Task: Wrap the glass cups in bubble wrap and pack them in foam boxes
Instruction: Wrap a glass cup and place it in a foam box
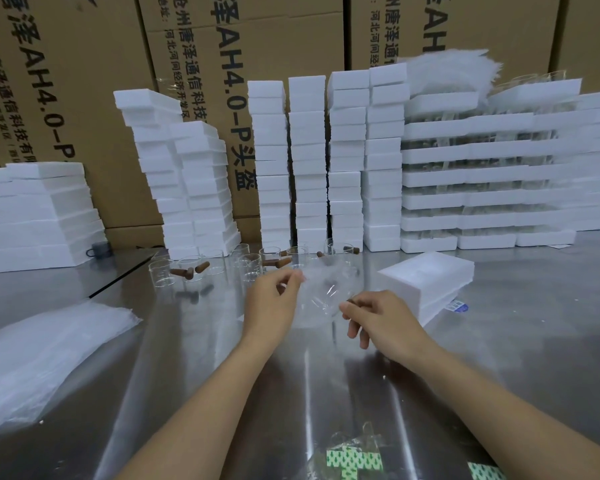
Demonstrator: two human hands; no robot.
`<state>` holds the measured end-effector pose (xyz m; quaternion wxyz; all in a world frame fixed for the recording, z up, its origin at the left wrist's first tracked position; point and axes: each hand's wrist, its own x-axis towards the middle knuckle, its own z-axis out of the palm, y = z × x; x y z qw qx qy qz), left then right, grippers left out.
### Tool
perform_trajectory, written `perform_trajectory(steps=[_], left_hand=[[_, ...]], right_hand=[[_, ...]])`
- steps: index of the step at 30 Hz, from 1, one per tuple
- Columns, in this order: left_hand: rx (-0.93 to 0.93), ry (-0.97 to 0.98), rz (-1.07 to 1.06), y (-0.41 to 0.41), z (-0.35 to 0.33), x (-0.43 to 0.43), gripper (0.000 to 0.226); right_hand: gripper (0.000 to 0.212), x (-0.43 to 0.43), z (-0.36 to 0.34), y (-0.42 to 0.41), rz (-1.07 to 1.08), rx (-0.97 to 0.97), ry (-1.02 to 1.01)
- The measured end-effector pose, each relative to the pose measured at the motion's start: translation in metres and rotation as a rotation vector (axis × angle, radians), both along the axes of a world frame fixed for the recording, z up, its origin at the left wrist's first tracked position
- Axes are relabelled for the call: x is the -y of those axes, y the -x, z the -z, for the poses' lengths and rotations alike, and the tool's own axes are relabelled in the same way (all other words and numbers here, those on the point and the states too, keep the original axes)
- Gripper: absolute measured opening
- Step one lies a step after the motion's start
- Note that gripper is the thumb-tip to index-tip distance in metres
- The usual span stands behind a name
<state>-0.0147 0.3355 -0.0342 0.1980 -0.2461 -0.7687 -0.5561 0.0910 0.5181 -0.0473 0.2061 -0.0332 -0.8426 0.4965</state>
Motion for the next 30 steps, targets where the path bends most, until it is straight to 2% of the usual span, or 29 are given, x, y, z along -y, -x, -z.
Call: perform_trajectory(steps=[3,6,10,12,16,17,19,20,21,22,24,26,27,29,30], left_hand=[[-0.115,-0.016,0.029,-0.013,-0.003,-0.003,0.024],[-0.314,0.097,0.111,-0.026,0.0,-0.008,0.014],[-0.487,0.269,0.209,-0.044,0.006,-0.018,0.013],[-0.524,0.287,0.26,-0.05,0.007,-0.022,0.015],[-0.53,0.229,0.379,-0.064,0.005,-0.026,0.018],[-0.537,0.191,0.37,-0.067,0.004,-0.026,0.016],[-0.53,0.061,0.271,-0.067,-0.003,-0.026,0.012],[-0.506,-0.006,0.193,-0.064,-0.007,-0.024,0.009],[-0.464,-0.058,0.118,-0.059,-0.011,-0.021,0.014],[-0.391,-0.09,0.084,-0.052,-0.014,-0.017,0.025],[-0.139,-0.103,0.152,-0.039,-0.019,-0.007,0.05],[0.128,-0.11,0.307,-0.028,-0.021,0.003,0.067],[0.23,-0.117,0.386,-0.023,-0.021,0.007,0.069],[0.336,-0.108,0.525,-0.02,-0.02,0.009,0.066],[0.355,-0.089,0.567,-0.02,-0.019,0.007,0.067]], right_hand=[[0.032,0.0,0.002,0.0,0.091,0.006,-0.149],[0.034,0.001,0.0,0.001,0.186,-0.003,-0.246],[0.037,0.0,-0.002,-0.001,0.141,0.05,0.032],[0.023,0.0,-0.004,-0.001,0.137,0.068,0.168],[0.019,-0.002,-0.002,-0.006,0.07,0.083,0.368],[0.023,-0.004,-0.001,-0.007,0.055,0.045,0.426],[0.025,-0.008,0.0,-0.007,0.025,0.009,0.418],[0.016,-0.008,0.0,-0.004,-0.015,0.023,0.419],[0.011,-0.005,-0.002,-0.002,-0.072,0.052,0.51],[0.018,-0.002,-0.004,0.001,-0.127,0.077,0.659],[0.028,0.0,-0.006,0.006,-0.171,0.074,0.899],[0.028,-0.001,-0.004,0.005,-0.215,0.046,0.984],[0.024,-0.002,-0.003,0.002,-0.23,0.045,0.928],[0.009,-0.005,-0.001,-0.002,-0.186,0.097,0.599],[0.013,-0.008,0.003,-0.001,-0.167,0.136,0.463]])
